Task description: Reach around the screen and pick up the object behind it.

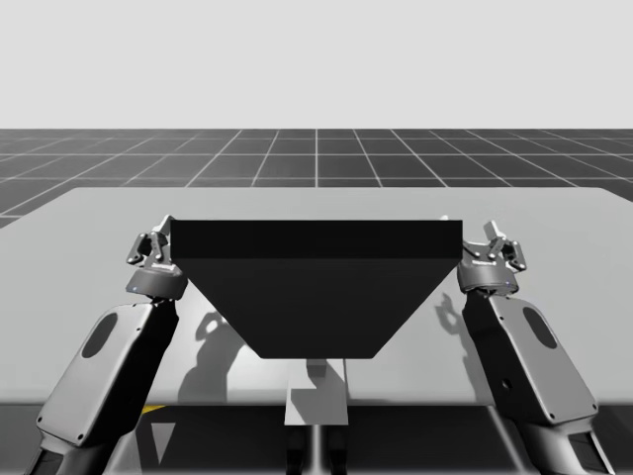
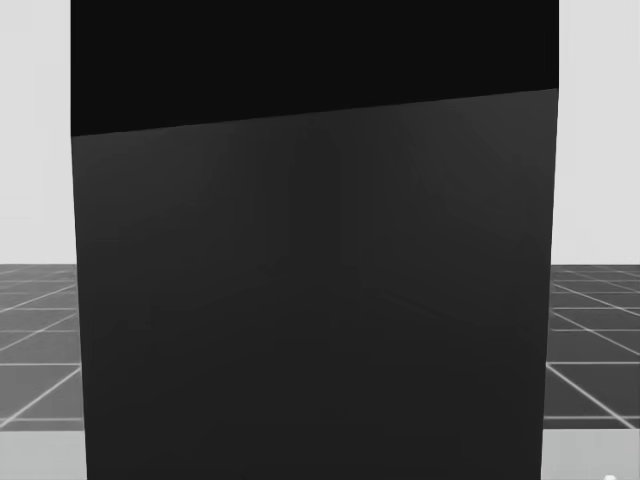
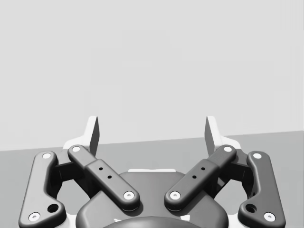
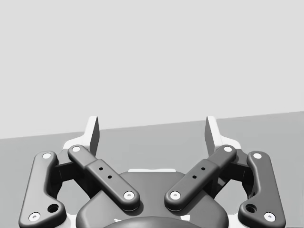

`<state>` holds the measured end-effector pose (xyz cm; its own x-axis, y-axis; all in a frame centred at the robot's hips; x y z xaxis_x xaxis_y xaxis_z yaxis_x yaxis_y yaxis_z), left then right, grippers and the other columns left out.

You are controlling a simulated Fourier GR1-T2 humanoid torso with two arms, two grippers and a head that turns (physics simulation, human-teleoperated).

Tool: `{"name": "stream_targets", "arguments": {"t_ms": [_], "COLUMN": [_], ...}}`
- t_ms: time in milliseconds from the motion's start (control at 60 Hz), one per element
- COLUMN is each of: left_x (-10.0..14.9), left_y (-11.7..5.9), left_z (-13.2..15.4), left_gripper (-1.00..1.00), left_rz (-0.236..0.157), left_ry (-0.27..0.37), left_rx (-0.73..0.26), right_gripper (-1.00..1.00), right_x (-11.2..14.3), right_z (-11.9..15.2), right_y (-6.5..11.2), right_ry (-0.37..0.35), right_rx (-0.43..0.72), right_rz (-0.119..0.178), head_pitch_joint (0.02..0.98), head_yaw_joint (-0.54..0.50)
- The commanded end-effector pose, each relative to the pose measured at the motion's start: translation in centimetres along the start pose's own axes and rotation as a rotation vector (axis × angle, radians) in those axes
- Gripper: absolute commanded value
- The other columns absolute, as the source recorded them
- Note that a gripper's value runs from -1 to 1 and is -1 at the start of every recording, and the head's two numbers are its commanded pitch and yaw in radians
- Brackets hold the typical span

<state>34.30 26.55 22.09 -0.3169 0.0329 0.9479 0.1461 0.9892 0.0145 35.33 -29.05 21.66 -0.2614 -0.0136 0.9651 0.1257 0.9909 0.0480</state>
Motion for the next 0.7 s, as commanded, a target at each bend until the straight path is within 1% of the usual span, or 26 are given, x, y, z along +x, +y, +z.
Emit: {"name": "stream_targets", "arguments": {"t_ms": [17, 50, 100, 167, 217, 267, 283, 350, 383, 400, 433, 467, 483, 500, 533, 550, 567, 583, 650, 683, 700], "left_x": [-0.1, -0.1, 0.0, 0.0, -0.1, -0.2, -0.3, -0.2, -0.1, 0.0, 0.2, 0.3, 0.4, 0.5, 0.6, 0.6, 0.7, 0.7, 0.8, 0.8, 0.8], "left_y": [0.0, 0.0, 0.0, 0.1, 0.1, 0.1, 0.0, -0.1, -0.2, -0.2, -0.3, -0.3, -0.3, -0.3, -0.2, -0.2, -0.2, -0.1, 0.3, 0.5, 0.6], "left_z": [0.0, 0.0, 0.0, 0.0, 0.1, 0.3, 0.6, 1.1, 1.4, 1.6, 1.9, 2.1, 2.5, 2.6, 2.8, 3.1, 3.2, 3.5, 4.3, 4.8, 4.9], "left_gripper": [-1.0, -1.0, -1.0, -1.0, -1.0, -1.0, -1.0, -1.0, -1.0, -1.0, -1.0, -1.0, -1.0, -1.0, -1.0, -1.0, -1.0, -1.0, -1.0, -1.0, -1.0], "left_rz": [-0.004, -0.004, -0.002, 0.005, 0.029, 0.033, 0.025, 0.019, 0.007, 0.007, 0.014, 0.016, 0.005, 0.006, 0.013, 0.022, 0.027, 0.031, 0.036, 0.035, 0.035], "left_ry": [0.002, 0.004, 0.01, 0.036, 0.096, 0.122, 0.159, 0.193, 0.211, 0.216, 0.235, 0.247, 0.262, 0.266, 0.274, 0.284, 0.29, 0.299, 0.319, 0.327, 0.33], "left_rx": [0.001, 0.002, 0.001, -0.008, -0.035, -0.056, -0.074, -0.112, -0.132, -0.143, -0.172, -0.187, -0.211, -0.221, -0.237, -0.256, -0.268, -0.288, -0.336, -0.355, -0.361], "right_gripper": [-1.0, -1.0, -1.0, -1.0, -1.0, -1.0, -1.0, -1.0, -1.0, -1.0, -1.0, -1.0, -1.0, -1.0, -1.0, -1.0, -1.0, -1.0, -1.0, -1.0, -1.0], "right_x": [-0.2, -0.1, -0.1, -0.1, -0.1, -0.2, -0.4, -0.5, -0.5, -0.5, -0.5, -0.4, -0.3, -0.2, -0.2, -0.1, 0.0, 0.0, 0.1, 0.2, 0.2], "right_z": [0.2, 0.3, 0.3, 0.4, 0.6, 0.7, 0.9, 1.4, 1.7, 1.9, 2.2, 2.5, 2.9, 3.0, 3.3, 3.5, 3.7, 4.0, 4.8, 5.2, 5.2], "right_y": [0.0, 0.0, 0.1, 0.2, 0.3, 0.3, 0.4, 0.6, 0.7, 0.6, 0.6, 0.5, 0.4, 0.4, 0.2, 0.1, 0.1, 0.0, -0.4, -0.6, -0.7], "right_ry": [0.025, 0.025, 0.034, 0.063, 0.082, 0.097, 0.121, 0.149, 0.161, 0.166, 0.18, 0.185, 0.188, 0.188, 0.186, 0.186, 0.184, 0.17, 0.158, 0.153, 0.155], "right_rx": [-0.037, -0.021, 0.012, 0.066, 0.089, 0.106, 0.136, 0.197, 0.236, 0.245, 0.287, 0.312, 0.355, 0.367, 0.377, 0.402, 0.42, 0.445, 0.529, 0.566, 0.584], "right_rz": [0.001, -0.001, -0.013, 0.01, 0.01, 0.019, 0.019, 0.033, 0.042, 0.036, 0.012, 0.005, 0.001, -0.002, -0.009, -0.015, -0.014, 0.005, 0.015, 0.031, 0.025], "head_pitch_joint": [0.093, 0.093, 0.094, 0.097, 0.099, 0.1, 0.1, 0.101, 0.101, 0.101, 0.102, 0.103, 0.105, 0.105, 0.106, 0.107, 0.108, 0.108, 0.11, 0.112, 0.112], "head_yaw_joint": [-0.01, -0.01, -0.01, -0.01, -0.01, -0.01, -0.01, -0.01, -0.01, -0.01, -0.01, -0.01, -0.01, -0.01, -0.01, -0.01, -0.01, -0.01, -0.01, -0.01, -0.01]}}
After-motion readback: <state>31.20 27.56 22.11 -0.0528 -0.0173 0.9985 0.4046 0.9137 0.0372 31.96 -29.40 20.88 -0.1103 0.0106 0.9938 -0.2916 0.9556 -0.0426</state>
